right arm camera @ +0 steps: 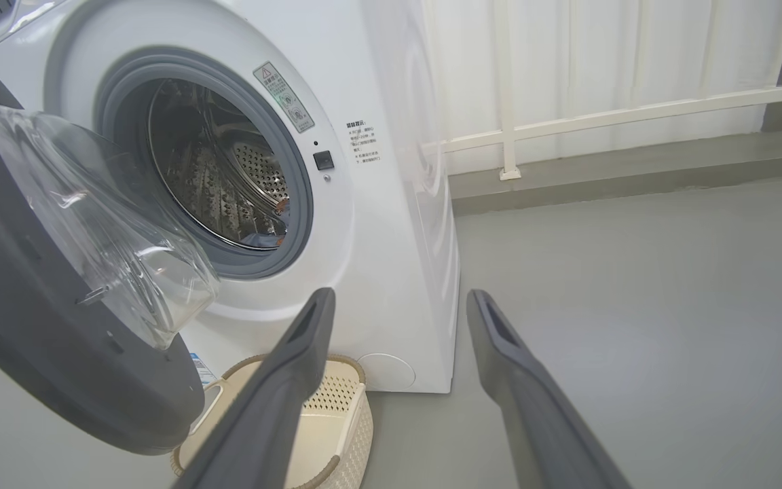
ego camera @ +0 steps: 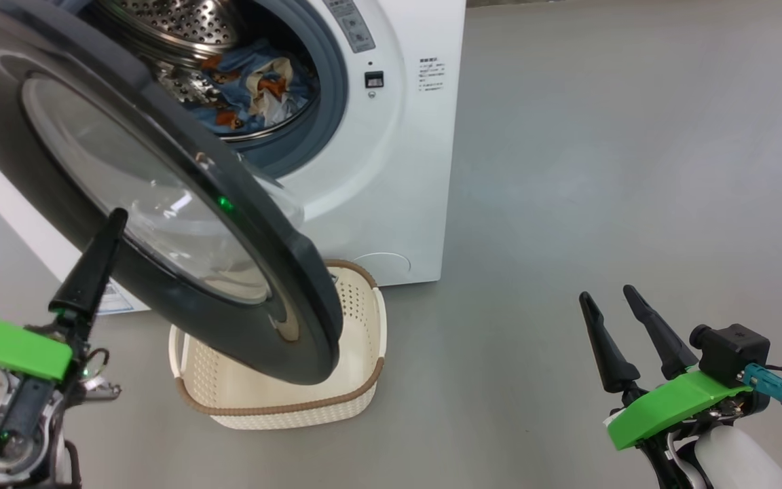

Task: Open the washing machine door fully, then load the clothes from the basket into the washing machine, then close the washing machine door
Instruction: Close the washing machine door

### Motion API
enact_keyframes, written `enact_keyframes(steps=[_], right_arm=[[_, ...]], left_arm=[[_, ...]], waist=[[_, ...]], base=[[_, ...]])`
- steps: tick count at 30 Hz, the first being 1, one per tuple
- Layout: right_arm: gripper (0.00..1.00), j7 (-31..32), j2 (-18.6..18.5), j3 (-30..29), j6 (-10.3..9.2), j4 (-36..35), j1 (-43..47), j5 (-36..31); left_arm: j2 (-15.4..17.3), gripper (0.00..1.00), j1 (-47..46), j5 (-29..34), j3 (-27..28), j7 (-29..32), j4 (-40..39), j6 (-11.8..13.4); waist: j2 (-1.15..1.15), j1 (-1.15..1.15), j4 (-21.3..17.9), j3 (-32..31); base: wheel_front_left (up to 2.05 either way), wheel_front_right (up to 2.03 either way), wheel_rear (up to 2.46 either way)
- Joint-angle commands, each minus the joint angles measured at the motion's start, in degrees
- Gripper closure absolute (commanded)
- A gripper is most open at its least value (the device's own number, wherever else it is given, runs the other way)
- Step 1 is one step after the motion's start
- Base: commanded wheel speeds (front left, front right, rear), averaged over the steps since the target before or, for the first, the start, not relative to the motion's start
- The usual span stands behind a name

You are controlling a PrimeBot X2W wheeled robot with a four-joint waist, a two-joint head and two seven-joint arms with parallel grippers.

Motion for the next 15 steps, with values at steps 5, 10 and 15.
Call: enact_keyframes(steps=[5,10,15], right_arm=[[0.0,-0.47,-0.8,-0.17,0.31,-2.42,-0.16,-1.02],[0.0,-0.47,-0.93,-0.4,0.31,-2.79,-0.07,-1.2],[0.0,-0.47,-1.23,-0.2,0.31,-2.95,0.22,-1.19]], left_arm=[[5.75,0.0,4.52,11.7,-4.37,-12.85,-7.29,-0.37],[8.38,0.0,7.19,15.77,-9.47,-22.3,-7.47,-0.37],[11.6,0.0,8.74,17.69,-14.1,-32.5,-5.01,-0.38]], waist=[[0.0,0.0,1.48,0.29],[0.0,0.0,2.05,0.1],[0.0,0.0,2.08,-0.35]], base=[[0.0,0.0,0.0],[0.0,0.0,0.0],[0.0,0.0,0.0]])
